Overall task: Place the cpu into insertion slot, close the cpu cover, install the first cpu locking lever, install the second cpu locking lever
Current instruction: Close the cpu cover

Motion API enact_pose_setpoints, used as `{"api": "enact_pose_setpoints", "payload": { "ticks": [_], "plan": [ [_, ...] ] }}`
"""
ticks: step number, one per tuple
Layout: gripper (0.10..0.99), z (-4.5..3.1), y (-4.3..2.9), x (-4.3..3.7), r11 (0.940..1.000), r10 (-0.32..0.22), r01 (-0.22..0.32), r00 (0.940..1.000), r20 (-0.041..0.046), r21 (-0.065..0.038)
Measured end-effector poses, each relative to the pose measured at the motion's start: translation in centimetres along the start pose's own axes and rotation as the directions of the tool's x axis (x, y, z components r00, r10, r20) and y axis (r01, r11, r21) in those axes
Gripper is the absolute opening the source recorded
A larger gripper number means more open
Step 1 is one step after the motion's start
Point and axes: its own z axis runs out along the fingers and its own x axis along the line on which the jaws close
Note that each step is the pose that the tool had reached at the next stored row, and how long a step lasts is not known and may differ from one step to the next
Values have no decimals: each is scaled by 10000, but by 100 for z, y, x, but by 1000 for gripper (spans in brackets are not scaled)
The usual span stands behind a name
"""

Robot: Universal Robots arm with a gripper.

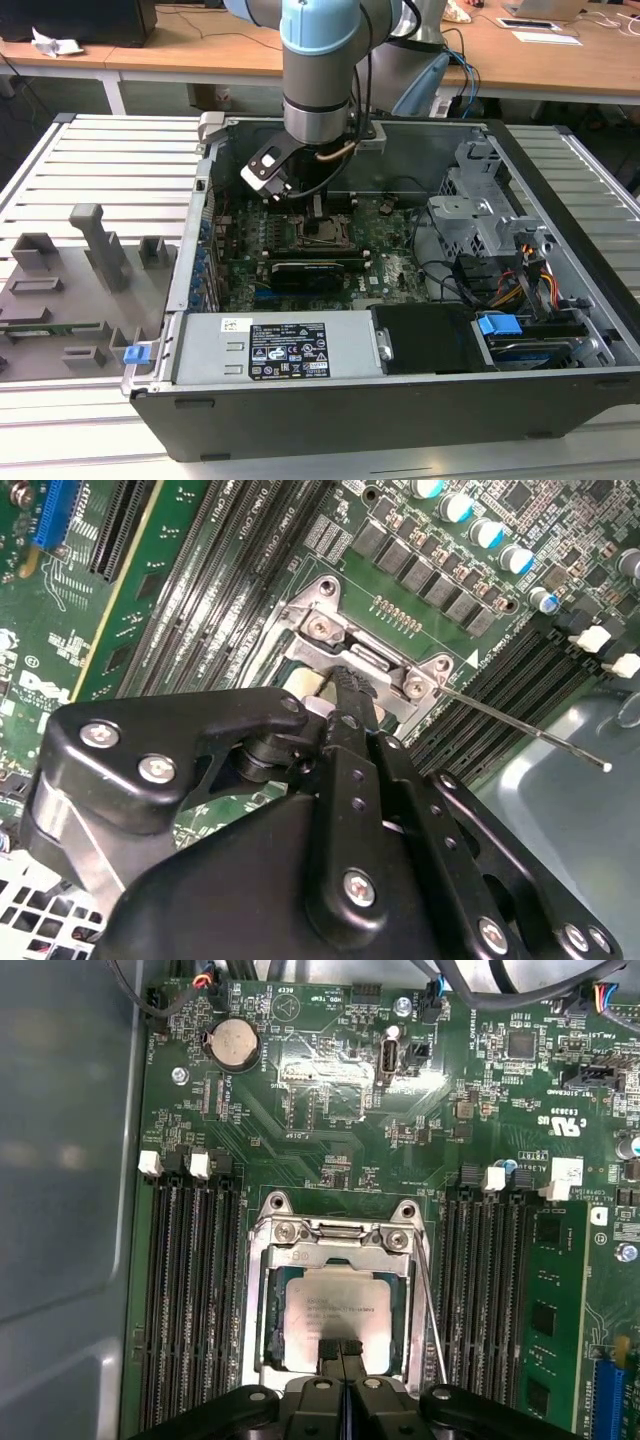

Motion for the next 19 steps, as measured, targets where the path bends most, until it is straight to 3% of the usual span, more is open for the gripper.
{"api": "enact_pose_setpoints", "payload": {
  "ticks": [12,14,15,19],
  "plan": [
    [106,4,52,15,10000,-1,1,10000,3,-39],
    [106,-109,56,18,10000,-2,2,10000,3,-41],
    [106,-129,59,19,10000,-4,4,10000,1,-42],
    [106,-127,104,17,10000,-1,1,10000,1,-30]
  ]
}}
